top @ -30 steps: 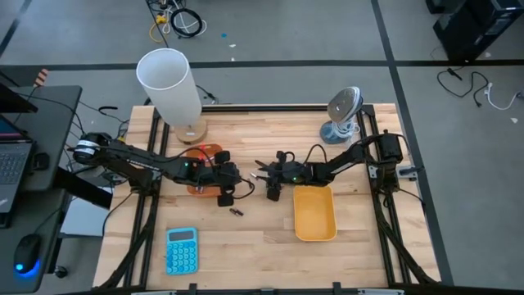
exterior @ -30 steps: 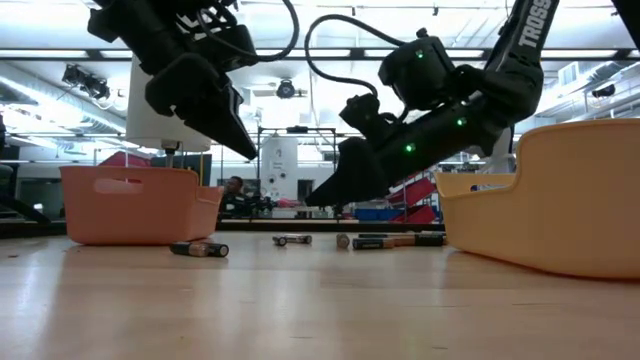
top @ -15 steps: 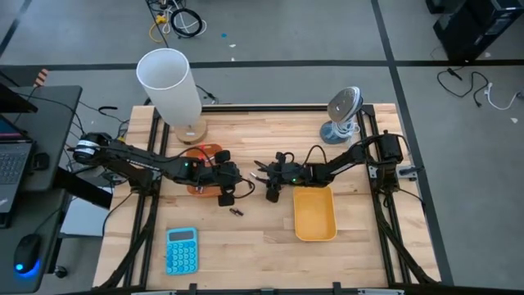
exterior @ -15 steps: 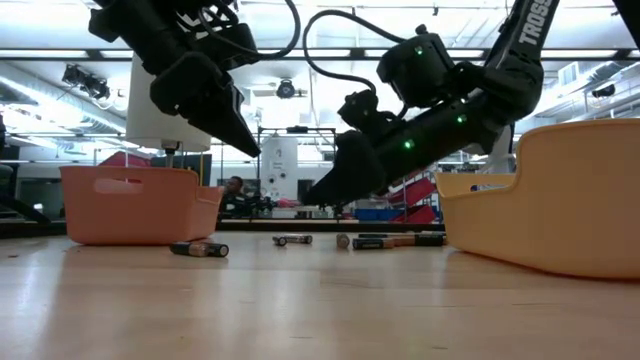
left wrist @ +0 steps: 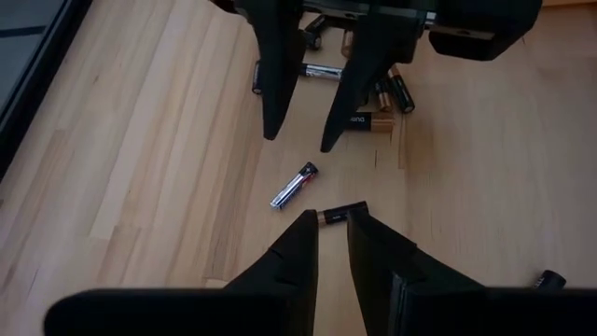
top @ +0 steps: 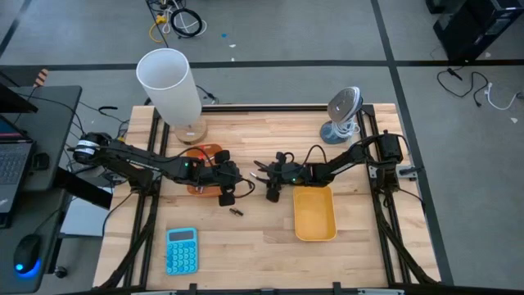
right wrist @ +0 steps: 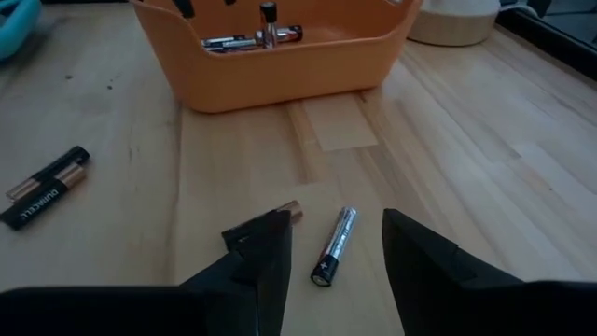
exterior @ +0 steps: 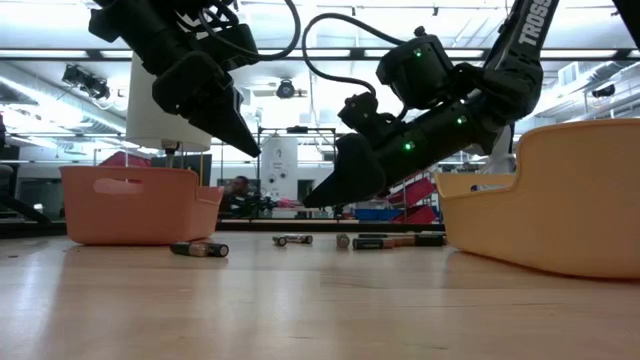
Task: Sort batteries
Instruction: Put the silver battery into the orange bin
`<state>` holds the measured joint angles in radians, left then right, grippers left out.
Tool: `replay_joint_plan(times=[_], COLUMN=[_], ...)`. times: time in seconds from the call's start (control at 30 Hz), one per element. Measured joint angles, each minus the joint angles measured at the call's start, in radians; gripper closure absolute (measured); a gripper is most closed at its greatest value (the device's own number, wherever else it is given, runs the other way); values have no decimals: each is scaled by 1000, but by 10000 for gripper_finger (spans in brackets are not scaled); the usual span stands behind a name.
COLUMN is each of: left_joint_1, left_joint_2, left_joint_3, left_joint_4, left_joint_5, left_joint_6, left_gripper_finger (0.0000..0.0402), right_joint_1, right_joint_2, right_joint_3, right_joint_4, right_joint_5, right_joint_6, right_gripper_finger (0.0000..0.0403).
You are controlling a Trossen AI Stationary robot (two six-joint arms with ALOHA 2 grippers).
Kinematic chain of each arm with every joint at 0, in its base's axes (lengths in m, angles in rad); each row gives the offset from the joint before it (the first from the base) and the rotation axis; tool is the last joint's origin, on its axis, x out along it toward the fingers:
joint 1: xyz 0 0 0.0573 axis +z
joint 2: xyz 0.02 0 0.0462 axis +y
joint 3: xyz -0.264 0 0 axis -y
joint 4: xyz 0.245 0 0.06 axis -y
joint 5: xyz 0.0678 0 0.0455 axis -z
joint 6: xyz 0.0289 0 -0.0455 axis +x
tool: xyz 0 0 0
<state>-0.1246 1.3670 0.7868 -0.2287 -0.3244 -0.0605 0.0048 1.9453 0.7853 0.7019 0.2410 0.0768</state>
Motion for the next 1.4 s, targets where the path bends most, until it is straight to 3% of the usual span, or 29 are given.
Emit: replay_joint_plan(times=[0.3,0.47,0.63,0.8,1.4], left_joint_1=[0,0,0,0,0], left_joint_2=[0,0,0,0,0], left_joint_3=[0,0,0,0,0], left_joint_4=[0,0,3,6,7], left_joint_5=[0,-1,-2,-4,-4], left_joint_6=[0,0,0,0,3], left_gripper_finger=[338,338,338,338,338], right_joint_1=[13,11,12,18,18], right_joint_2=[0,4,88,133,119], right_joint_3=[0,0,4,29,45], right_joint_4=[62,68,141,140,108], right_joint_5=[-25,-25,-21,58,82], right_joint_6=[-167,-158,-147,-105,-128], right_gripper_finger=[251,251,251,251,252])
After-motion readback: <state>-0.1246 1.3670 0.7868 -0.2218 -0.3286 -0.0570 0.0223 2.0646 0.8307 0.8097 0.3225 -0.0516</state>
